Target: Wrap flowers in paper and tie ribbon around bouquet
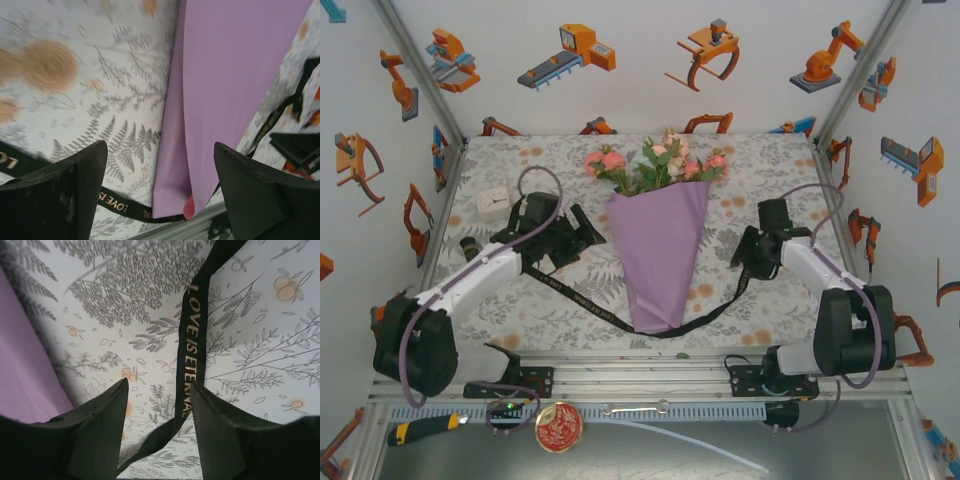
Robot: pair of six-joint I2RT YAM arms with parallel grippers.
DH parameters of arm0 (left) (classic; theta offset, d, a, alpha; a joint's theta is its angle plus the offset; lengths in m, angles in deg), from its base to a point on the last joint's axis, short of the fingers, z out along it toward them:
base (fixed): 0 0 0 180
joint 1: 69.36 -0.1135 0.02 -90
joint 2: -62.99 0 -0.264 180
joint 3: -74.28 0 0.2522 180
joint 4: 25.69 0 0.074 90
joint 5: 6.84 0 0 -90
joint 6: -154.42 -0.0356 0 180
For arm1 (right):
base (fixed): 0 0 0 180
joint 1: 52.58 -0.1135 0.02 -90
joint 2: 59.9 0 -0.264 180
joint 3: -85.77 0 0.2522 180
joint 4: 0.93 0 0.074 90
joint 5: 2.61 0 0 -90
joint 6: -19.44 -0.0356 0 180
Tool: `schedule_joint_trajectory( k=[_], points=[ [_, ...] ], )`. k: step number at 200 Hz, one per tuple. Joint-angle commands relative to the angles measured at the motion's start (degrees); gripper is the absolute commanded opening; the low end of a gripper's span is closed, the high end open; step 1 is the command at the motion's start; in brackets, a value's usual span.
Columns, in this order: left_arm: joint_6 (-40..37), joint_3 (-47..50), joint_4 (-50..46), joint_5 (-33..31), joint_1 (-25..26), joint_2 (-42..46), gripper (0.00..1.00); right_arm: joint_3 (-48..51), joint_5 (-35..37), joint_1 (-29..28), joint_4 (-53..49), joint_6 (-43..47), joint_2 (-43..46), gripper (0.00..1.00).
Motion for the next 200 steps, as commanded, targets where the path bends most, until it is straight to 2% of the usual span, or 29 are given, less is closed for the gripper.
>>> schedule_joint_trajectory(
  k=[1, 11, 26, 53, 62, 83, 113, 131, 159, 190, 200],
  points=[
    [0.2, -1.1, 5.1, 4.3, 4.2, -4.3, 0.79, 1.8, -5.7, -1.1, 4.0, -1.1, 1.6, 0.49],
    [-0.3, -1.8, 6.9, 5.8, 5.2, -6.7, 0.8, 3.5, -14.1, -1.3, 9.2, -0.9, 1.9, 0.51],
    [-0.7, -2.7, 9.1, 5.9, 6.3, -10.4, 0.82, 5.4, -22.9, -1.7, 16.3, -2.9, 1.0, 0.56],
    [-1.3, -4.3, 10.9, 5.6, 6.7, -17.3, 0.83, 5.4, -25.5, -4.5, 21.9, -5.1, -2.7, 0.62],
    [-1.3, -4.7, 11.2, 5.6, 6.9, -19.1, 0.79, 4.9, -26.4, -5.4, 23.4, -5.6, -4.3, 0.63],
    [-1.1, -4.3, 14.5, 7.2, 7.0, -21.2, 0.62, 4.8, -29.4, -6.8, 28.4, -8.4, -8.2, 0.62],
    [-0.1, -3.7, 16.3, 10.0, 7.1, -23.4, 0.45, 5.4, -30.5, -9.2, 34.4, -11.4, -13.0, 0.58],
    [1.0, -3.0, 18.0, 11.2, 7.2, -25.2, 0.33, 5.1, -31.1, -10.3, 37.1, -13.3, -15.9, 0.54],
    [3.6, -1.4, 22.8, 12.8, 7.1, -26.4, 0.17, 5.6, -32.4, -10.7, 42.3, -17.5, -17.2, 0.41],
    [7.1, -2.3, 24.4, 15.2, 6.6, -24.4, 0.0, 3.4, -32.2, -10.8, 40.4, -17.6, -15.7, 0.24],
    [8.2, -2.4, 25.0, 15.5, 6.3, -22.9, 0.0, 2.5, -32.2, -10.8, 39.0, -17.6, -14.8, 0.19]
  ],
)
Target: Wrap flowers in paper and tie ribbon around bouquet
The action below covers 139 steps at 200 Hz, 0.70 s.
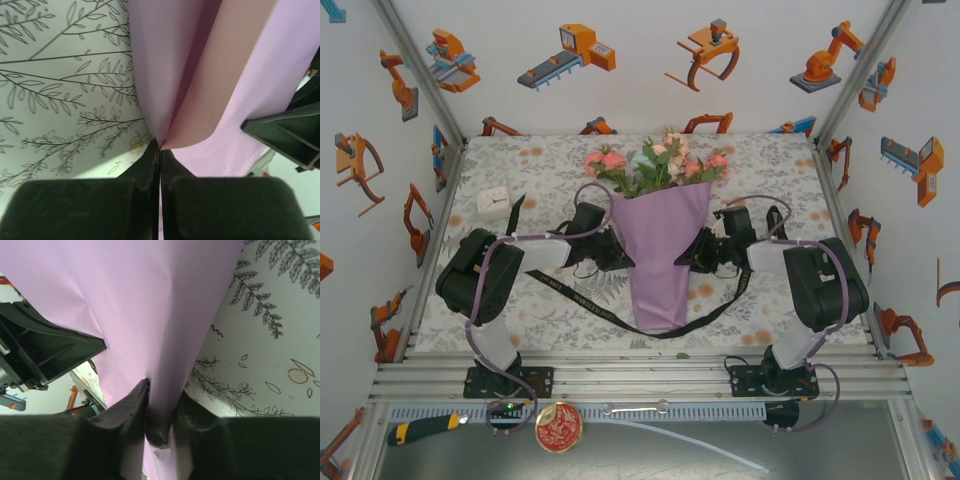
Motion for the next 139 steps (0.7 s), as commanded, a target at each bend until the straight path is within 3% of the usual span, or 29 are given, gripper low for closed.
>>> schedule_joint_trajectory(
  k=[1, 27, 58, 87, 139],
  points=[
    [4.0, -0.3, 3.2, 3.1, -0.4, 2.8, 0.0, -2.8, -1.1, -0.4, 0.2, -1.4, 2.2, 0.18],
    [6.0, -0.4, 2.5, 3.7, -1.2, 7.3, 0.0, -3.6, -1.1, -0.5, -2.8, -1.3, 5.5, 0.1],
    [4.4, -0.2, -6.8, 1.0, -1.0, 12.9, 0.0, -2.2, -0.5, -0.9, -6.3, -1.2, 10.0, 0.09],
    [4.5, 2.7, -9.5, 0.6, -0.4, 16.9, 0.0, 0.0, 0.5, -1.8, -10.4, -0.3, 14.2, 0.08],
    [5.0, 7.1, -9.2, -1.1, 1.9, 15.0, 0.0, 5.9, 5.2, -4.2, -12.0, 0.2, 18.0, 0.11]
  ],
)
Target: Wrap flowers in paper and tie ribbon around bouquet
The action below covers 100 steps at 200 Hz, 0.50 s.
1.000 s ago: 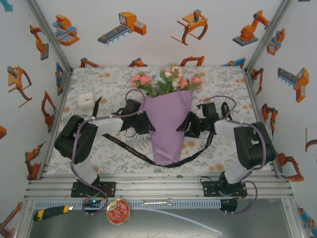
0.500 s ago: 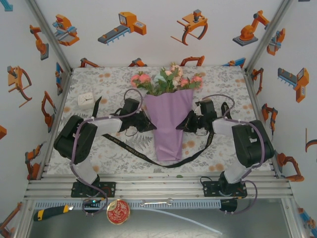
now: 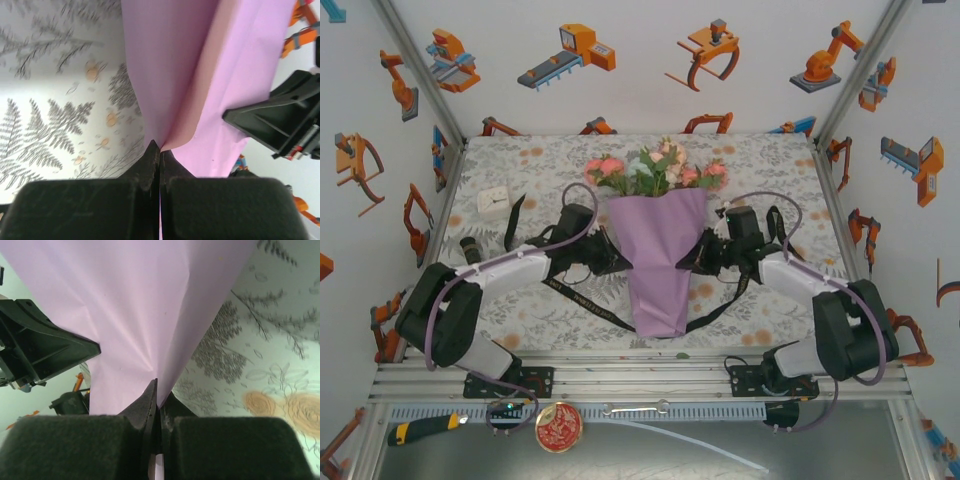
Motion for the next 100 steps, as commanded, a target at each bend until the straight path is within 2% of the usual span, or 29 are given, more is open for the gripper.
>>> schedule_joint_trajectory(
  k=[1, 25, 35, 43, 57, 68, 82, 100],
  points=[
    [0.7, 1.6, -1.4, -1.6, 0.3, -1.8, 0.0, 2.8, 3.5, -0.6, -1.6, 0.8, 0.6, 0.11],
    [-0.2, 2.4, 2.1, -3.7, 0.3, -5.5, 0.0, 3.4, 4.4, -1.2, 0.4, 2.4, -2.1, 0.21],
    [-1.5, 2.1, 1.8, -6.1, 0.2, -6.7, 0.03, 2.5, 6.4, -1.2, -1.5, 5.0, -3.3, 0.24],
    [-2.1, 1.7, 1.9, -6.5, -0.1, -7.5, 0.09, 1.4, 7.8, -1.1, -3.4, 6.7, -4.1, 0.32],
    [-2.3, 1.5, 3.5, -6.2, -0.3, -7.8, 0.27, -0.6, 8.4, -1.0, -5.6, 7.8, -4.6, 0.44],
    [-2.3, 1.5, 4.0, -6.2, -0.2, -7.1, 0.34, -1.9, 8.8, -0.9, -6.8, 8.3, -3.9, 0.51],
    [-2.6, 1.5, 2.1, -8.0, -0.4, -4.9, 0.4, -3.4, 10.7, -0.4, -9.9, 10.0, -1.8, 0.56],
    [-3.2, 2.3, -2.0, -11.8, -0.8, -0.6, 0.52, -4.6, 12.3, 2.6, -14.3, 11.7, 1.6, 0.58]
  ],
)
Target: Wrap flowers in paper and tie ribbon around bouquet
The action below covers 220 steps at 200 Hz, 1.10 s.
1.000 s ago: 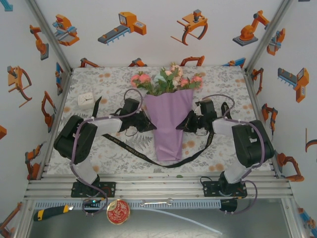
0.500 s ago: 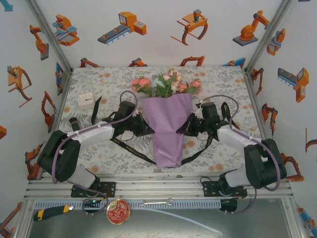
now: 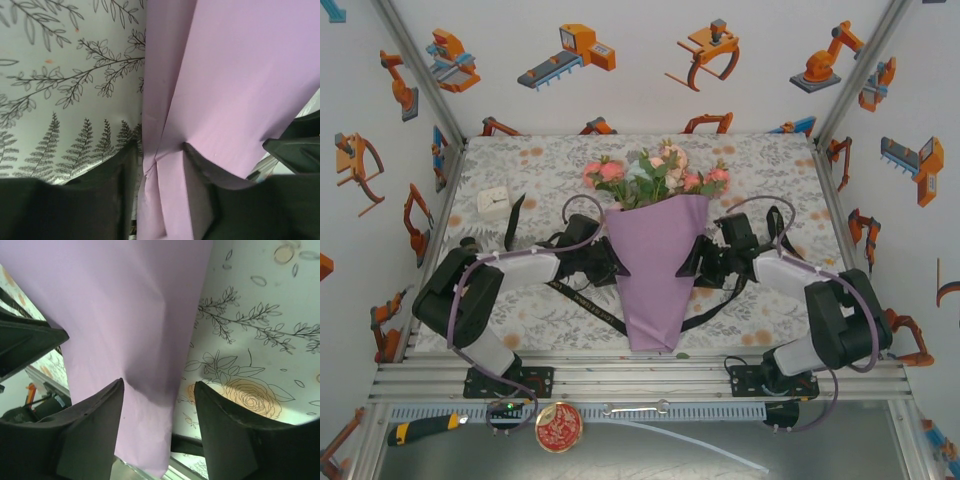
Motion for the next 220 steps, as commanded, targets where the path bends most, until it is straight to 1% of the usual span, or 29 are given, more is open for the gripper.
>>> schedule_joint_trajectory(
  k=[1, 17, 31, 47, 64, 78, 91, 103, 135, 144, 156, 166, 180, 191, 210, 220],
  points=[
    [-1.5, 0.4, -3.9, -5.6, -0.6, 5.7, 0.52, -3.3, 4.1, 3.1, -6.9, 4.3, 5.2, 0.58],
    [-2.7, 0.7, -8.7, -9.2, -1.2, 10.3, 0.61, -3.3, 5.1, 7.5, -9.5, 5.5, 8.7, 0.58],
    [-3.9, 0.6, -12.7, -11.9, -1.9, 14.1, 0.67, -3.3, 7.4, 12.1, -11.7, 6.3, 11.3, 0.58],
    [-5.5, 0.7, -16.5, -14.9, -3.1, 18.4, 0.69, -3.6, 12.2, 17.1, -13.7, 7.1, 12.5, 0.58],
    [-6.6, 1.3, -19.9, -18.6, -4.5, 23.4, 0.7, -4.0, 18.1, 20.9, -14.1, 8.9, 11.2, 0.58],
    [-6.7, 2.1, -23.0, -22.3, -6.1, 26.9, 0.71, -5.4, 22.2, 22.8, -13.4, 11.0, 8.0, 0.58],
    [-6.5, 3.6, -25.1, -24.4, -8.4, 29.6, 0.71, -7.3, 21.9, 24.3, -11.7, 12.0, 3.2, 0.58],
    [-6.6, 5.1, -26.3, -24.1, -11.1, 31.4, 0.72, -9.5, 20.3, 25.1, -10.2, 12.3, -1.5, 0.58],
    [-6.9, 9.5, -27.6, -22.9, -16.8, 35.0, 0.73, -15.0, 17.0, 25.9, -7.0, 12.3, -11.5, 0.52],
    [-7.0, 10.7, -27.1, -22.2, -18.3, 35.6, 0.74, -16.2, 16.1, 26.1, -6.6, 12.2, -13.5, 0.47],
    [-6.8, 11.7, -26.2, -21.4, -20.0, 35.6, 0.75, -17.6, 14.0, 26.3, -6.3, 12.3, -15.1, 0.33],
    [-6.0, 12.1, -25.7, -21.1, -21.3, 34.9, 0.75, -18.1, 13.3, 26.3, -6.5, 11.9, -14.8, 0.21],
    [-3.8, 12.0, -25.7, -22.5, -22.3, 32.5, 0.76, -17.6, 13.0, 26.2, -5.6, 11.3, -12.8, 0.1],
    [-2.1, 11.3, -25.5, -23.5, -22.8, 29.7, 0.77, -17.1, 12.4, 26.2, -5.4, 11.0, -11.3, 0.06],
    [0.0, 9.4, -25.1, -25.8, -22.9, 24.9, 0.76, -16.5, 10.0, 26.3, -6.3, 10.7, -9.3, 0.06],
    [0.7, 8.9, -23.8, -27.3, -23.1, 22.7, 0.74, -15.7, 8.8, 26.2, -6.0, 10.4, -7.8, 0.06]
  ],
)
